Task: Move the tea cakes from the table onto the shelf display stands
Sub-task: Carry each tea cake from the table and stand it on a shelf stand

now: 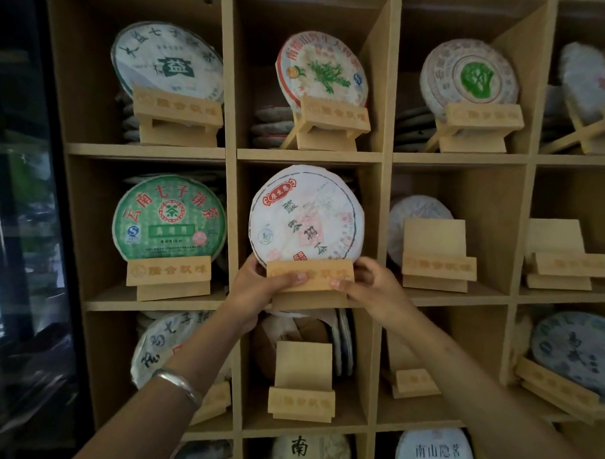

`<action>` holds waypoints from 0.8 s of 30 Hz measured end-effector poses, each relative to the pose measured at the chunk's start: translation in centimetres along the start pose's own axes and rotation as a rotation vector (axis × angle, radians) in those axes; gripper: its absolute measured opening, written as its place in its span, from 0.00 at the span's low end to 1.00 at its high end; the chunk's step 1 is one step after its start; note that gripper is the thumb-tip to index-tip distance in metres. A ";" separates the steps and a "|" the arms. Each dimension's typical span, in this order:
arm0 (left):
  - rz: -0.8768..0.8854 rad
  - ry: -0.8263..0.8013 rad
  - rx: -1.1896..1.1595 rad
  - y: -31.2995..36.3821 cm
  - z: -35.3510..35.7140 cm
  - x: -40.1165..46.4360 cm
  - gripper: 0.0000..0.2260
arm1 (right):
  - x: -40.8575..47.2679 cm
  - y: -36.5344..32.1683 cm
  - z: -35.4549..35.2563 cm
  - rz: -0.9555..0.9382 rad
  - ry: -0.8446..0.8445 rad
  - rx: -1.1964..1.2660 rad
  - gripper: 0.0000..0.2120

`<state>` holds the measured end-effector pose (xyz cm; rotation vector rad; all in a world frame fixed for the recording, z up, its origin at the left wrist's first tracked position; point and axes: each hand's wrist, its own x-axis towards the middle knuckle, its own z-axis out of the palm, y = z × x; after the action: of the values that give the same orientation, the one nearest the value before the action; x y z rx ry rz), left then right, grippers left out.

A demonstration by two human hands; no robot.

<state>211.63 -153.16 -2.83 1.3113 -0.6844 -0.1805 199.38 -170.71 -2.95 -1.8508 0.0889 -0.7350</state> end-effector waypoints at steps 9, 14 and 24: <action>-0.005 -0.015 0.087 -2.3 -0.7 3.7 0.35 | 2.7 2.4 1.0 -0.026 0.018 0.042 0.19; -0.026 -0.005 0.039 -2.6 -0.8 5.2 0.42 | 4.3 3.4 1.4 -0.073 0.039 0.012 0.17; -0.074 -0.049 -0.023 -3.0 -2.0 6.0 0.35 | 4.7 4.7 3.2 -0.124 0.101 -0.053 0.22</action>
<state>218.23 -155.22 -3.63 1.3146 -0.6741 -0.2808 206.19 -171.83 -5.70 -1.8813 0.0598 -0.9203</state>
